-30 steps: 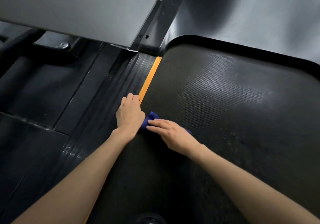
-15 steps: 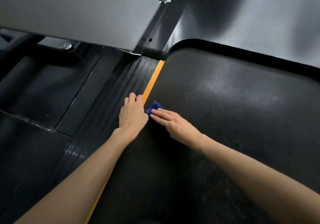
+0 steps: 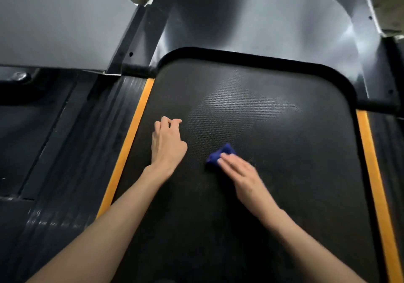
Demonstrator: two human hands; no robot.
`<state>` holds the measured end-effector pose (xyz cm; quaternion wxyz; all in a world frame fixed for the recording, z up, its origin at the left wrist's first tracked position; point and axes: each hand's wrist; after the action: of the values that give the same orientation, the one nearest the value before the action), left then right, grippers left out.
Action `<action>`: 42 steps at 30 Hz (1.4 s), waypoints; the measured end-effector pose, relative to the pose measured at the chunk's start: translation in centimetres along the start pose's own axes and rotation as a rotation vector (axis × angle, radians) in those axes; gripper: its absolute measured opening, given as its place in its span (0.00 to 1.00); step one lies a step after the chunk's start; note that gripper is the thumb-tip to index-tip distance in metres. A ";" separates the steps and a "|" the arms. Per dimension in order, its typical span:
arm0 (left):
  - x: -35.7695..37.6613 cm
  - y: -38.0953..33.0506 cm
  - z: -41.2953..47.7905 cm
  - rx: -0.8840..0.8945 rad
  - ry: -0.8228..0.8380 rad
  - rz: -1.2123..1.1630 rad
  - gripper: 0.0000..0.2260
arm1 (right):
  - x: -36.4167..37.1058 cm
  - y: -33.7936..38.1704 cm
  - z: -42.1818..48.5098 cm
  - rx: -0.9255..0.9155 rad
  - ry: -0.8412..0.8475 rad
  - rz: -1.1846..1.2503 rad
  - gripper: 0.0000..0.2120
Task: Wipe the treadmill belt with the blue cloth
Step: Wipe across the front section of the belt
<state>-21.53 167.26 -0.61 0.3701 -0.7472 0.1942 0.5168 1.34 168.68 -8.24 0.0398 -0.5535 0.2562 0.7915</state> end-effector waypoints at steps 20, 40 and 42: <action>0.2 -4.7 -3.1 0.116 0.234 0.145 0.25 | -5.1 -2.7 -4.5 0.879 -0.220 -0.040 0.25; 0.2 1.1 -6.8 -0.031 0.130 0.044 0.29 | 0.1 2.1 -1.1 -0.112 0.037 0.001 0.28; 0.3 2.3 -6.8 -0.028 0.094 0.027 0.30 | -1.6 -1.8 -2.1 0.152 -0.106 -0.112 0.26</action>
<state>-18.73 160.66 -0.39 0.3432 -0.7729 0.2141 0.4888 4.34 169.63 -7.96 0.1392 -0.5196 0.2818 0.7945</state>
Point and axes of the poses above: each hand's wrist, its own z-axis towards the middle knuckle, its own x-axis out of the palm, y = z × x, and after that the axes turned 12 degrees about -x, right-handed
